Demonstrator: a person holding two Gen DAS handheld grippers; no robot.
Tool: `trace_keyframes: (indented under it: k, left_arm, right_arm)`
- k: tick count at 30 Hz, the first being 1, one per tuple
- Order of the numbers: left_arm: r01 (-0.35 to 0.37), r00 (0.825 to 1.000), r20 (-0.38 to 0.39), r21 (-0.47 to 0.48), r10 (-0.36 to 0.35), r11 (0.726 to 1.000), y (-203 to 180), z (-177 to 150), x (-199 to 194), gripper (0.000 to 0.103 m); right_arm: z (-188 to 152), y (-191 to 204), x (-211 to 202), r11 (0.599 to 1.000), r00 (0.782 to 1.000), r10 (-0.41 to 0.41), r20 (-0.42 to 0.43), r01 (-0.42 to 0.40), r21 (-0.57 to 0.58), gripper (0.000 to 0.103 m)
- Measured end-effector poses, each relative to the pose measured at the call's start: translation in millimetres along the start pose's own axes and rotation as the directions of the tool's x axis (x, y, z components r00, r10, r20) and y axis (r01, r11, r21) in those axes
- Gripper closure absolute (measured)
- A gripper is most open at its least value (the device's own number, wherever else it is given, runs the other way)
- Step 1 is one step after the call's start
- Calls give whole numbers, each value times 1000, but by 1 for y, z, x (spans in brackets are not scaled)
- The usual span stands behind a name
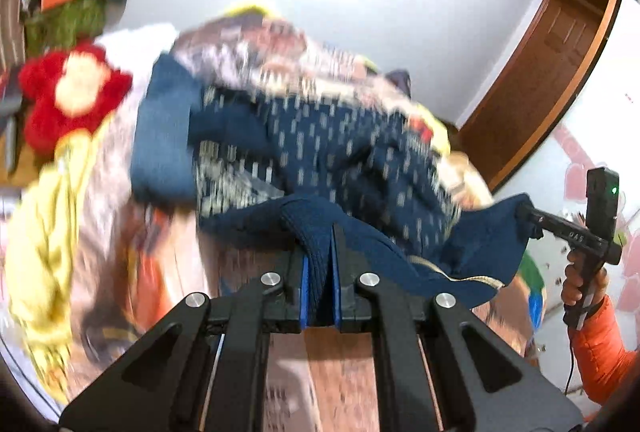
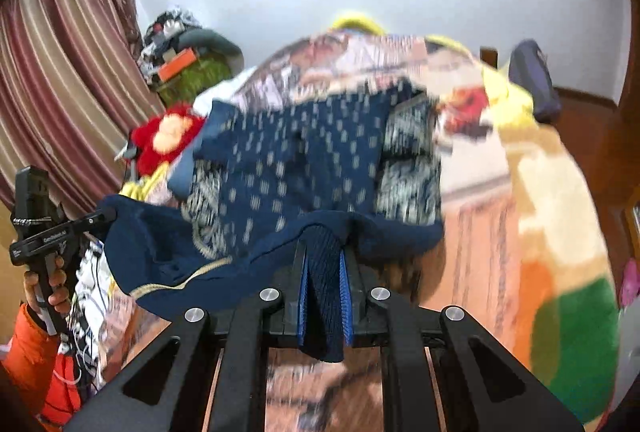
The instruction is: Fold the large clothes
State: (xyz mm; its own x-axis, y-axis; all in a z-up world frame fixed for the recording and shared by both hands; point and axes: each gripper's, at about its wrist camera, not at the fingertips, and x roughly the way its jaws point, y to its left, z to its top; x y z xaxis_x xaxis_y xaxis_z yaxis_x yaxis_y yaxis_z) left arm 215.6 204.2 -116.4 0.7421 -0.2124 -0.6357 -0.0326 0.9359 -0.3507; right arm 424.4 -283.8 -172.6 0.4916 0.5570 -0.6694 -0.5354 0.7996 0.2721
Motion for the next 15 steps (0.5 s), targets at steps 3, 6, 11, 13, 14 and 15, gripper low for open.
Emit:
trace_keyframes:
  k: [3, 6, 11, 13, 14, 15]
  left_arm:
    - [-3, 998, 58, 4, 3, 1000, 0, 43, 9, 95]
    - [-47, 995, 87, 18, 45, 999, 1, 78, 26, 95]
    - [-103, 991, 77, -29, 105, 994, 22, 131, 80, 95]
    - [-138, 988, 65, -43, 140, 990, 33, 142, 105, 95]
    - [-159, 986, 51, -51, 162, 986, 41, 147, 121, 95]
    - [-174, 984, 34, -65, 177, 983, 50, 151, 138, 95]
  right_arm:
    - [34, -3, 9, 999, 999, -31, 33, 31, -27, 93]
    - [70, -7, 26, 997, 996, -59, 61, 62, -42, 93]
    - [132, -25, 73, 995, 993, -97, 74, 99, -23, 93]
    - [152, -35, 103, 993, 991, -117, 57, 118, -9, 93]
    - [159, -41, 119, 993, 992, -121, 43, 121, 0, 93]
    - [167, -49, 140, 992, 992, -123, 19, 123, 17, 93]
